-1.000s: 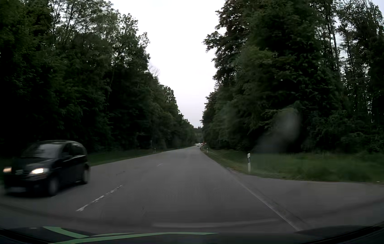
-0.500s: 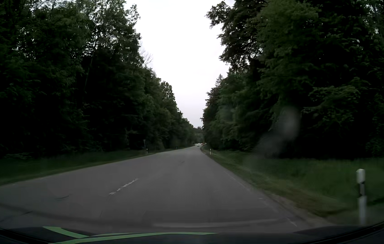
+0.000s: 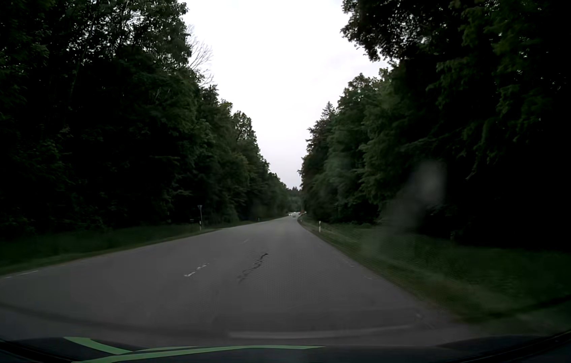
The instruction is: Follow the waypoints while adhering to traffic rules and regulations
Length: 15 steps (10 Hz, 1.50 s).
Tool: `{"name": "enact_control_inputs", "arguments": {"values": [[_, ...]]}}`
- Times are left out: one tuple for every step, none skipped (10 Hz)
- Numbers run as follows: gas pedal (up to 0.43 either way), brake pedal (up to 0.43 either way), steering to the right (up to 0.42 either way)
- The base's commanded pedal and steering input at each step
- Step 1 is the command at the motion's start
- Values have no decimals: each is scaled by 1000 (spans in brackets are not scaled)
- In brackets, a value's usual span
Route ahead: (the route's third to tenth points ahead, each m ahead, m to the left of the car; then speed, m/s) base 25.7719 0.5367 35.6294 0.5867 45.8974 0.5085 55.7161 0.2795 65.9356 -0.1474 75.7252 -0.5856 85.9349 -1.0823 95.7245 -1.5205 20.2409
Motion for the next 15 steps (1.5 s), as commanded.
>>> {"name": "enact_control_inputs", "arguments": {"values": [[98,0,0],[98,0,0],[98,0,0],[98,0,0],[98,0,0],[98,0,0],[98,0,0],[98,0,0],[87,0,0],[87,0,0],[87,0,0],[87,0,0],[87,0,0],[87,0,0],[79,0,0]]}}
